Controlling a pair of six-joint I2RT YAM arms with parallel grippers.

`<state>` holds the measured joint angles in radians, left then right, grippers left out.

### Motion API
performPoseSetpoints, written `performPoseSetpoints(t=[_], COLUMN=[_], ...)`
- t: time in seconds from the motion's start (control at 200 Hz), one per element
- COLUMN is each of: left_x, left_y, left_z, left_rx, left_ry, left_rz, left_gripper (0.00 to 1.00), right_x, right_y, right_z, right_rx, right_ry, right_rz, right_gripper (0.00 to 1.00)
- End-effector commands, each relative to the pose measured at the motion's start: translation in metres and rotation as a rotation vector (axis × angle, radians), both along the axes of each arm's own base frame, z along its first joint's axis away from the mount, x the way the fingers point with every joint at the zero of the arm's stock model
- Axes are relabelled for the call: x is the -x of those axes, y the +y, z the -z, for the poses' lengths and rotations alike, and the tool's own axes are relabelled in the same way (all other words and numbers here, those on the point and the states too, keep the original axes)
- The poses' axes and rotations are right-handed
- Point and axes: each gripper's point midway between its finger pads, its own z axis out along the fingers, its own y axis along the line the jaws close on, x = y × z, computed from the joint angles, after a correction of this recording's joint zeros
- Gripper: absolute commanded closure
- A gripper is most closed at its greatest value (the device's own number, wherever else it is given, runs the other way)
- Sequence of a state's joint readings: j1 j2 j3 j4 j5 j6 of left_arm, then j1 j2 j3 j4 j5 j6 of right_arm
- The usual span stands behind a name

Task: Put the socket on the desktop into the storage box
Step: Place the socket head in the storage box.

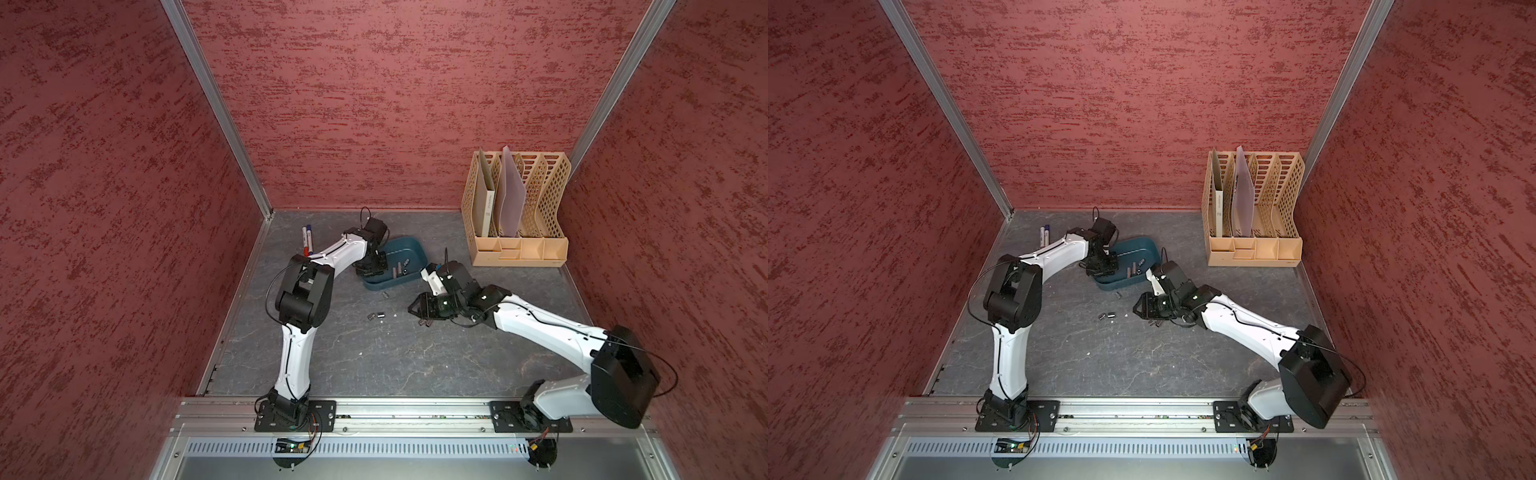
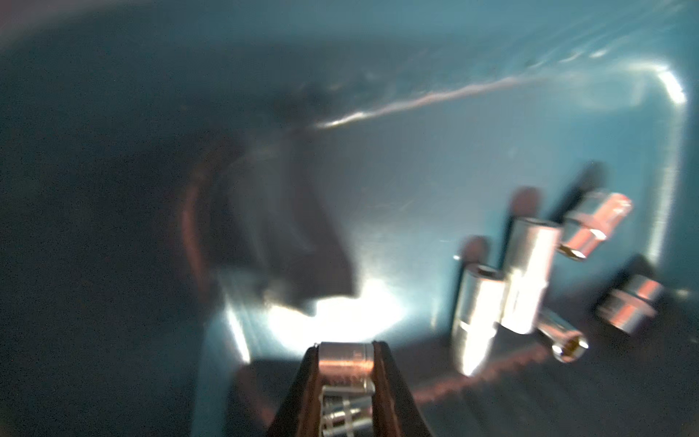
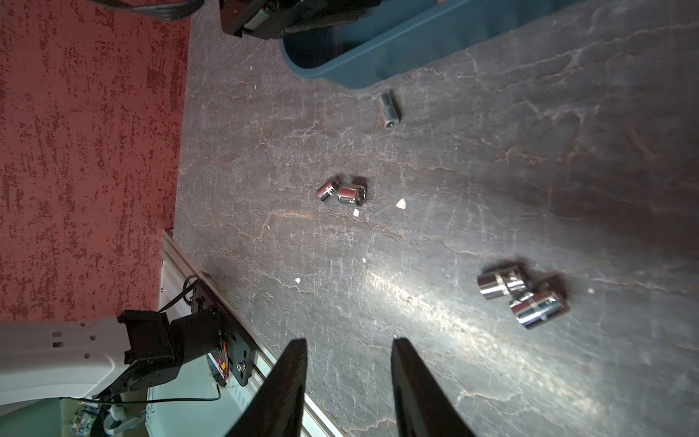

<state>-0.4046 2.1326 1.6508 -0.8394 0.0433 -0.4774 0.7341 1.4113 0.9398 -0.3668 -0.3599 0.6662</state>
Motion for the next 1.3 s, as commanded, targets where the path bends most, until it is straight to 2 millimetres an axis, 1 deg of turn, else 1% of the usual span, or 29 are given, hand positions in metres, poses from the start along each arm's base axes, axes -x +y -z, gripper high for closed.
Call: performPoseSetpoints(t=[0.0, 0.03, 0.18, 0.331, 0.556, 0.656, 0.857, 0.972, 1.117, 1.227, 1.292], left_x=[-0.007, -0.008, -0.008, -0.009, -0.009, -0.009, -0.010, -0.009, 0.005, 0.023, 0.038], left_y=[0.004, 0.004, 0.004, 0.004, 0.003, 0.002, -0.002, -0.007, -0.016, -0.020, -0.021], left_z=[-0.004, -0.005, -0.010, -0.016, -0.021, -0.025, -0.042, -0.059, -0.085, -0.104, -0.110], left_rx=[-0.016, -0.017, -0.013, -0.010, -0.005, 0.003, 0.034, 0.075, 0.172, 0.232, 0.261], left_ry=[-0.020, -0.022, -0.030, -0.044, -0.054, -0.061, -0.092, -0.115, -0.143, -0.169, -0.170], left_rz=[-0.001, 0.000, 0.002, 0.004, 0.005, 0.005, 0.015, 0.025, 0.036, 0.052, 0.068], left_gripper=[0.67, 0.63, 0.57, 0.53, 0.51, 0.48, 0.43, 0.40, 0.39, 0.36, 0.35], right_x=[-0.002, -0.002, -0.003, -0.003, -0.002, -0.002, -0.003, -0.003, -0.003, -0.004, -0.004], right_y=[0.001, 0.001, 0.000, -0.001, -0.002, -0.003, -0.008, -0.012, -0.021, -0.029, -0.035], right_z=[-0.003, -0.003, -0.002, -0.001, -0.002, -0.002, -0.001, -0.001, 0.004, 0.009, 0.012], right_rx=[0.008, 0.009, 0.013, 0.015, 0.017, 0.019, 0.038, 0.060, 0.118, 0.175, 0.218], right_ry=[-0.013, -0.014, -0.013, -0.012, -0.014, -0.014, -0.017, -0.014, 0.015, 0.031, 0.038], right_rz=[0.012, 0.013, 0.021, 0.023, 0.029, 0.033, 0.044, 0.061, 0.099, 0.119, 0.128], right_gripper=[0.59, 0.59, 0.59, 0.59, 0.58, 0.57, 0.53, 0.53, 0.53, 0.53, 0.52])
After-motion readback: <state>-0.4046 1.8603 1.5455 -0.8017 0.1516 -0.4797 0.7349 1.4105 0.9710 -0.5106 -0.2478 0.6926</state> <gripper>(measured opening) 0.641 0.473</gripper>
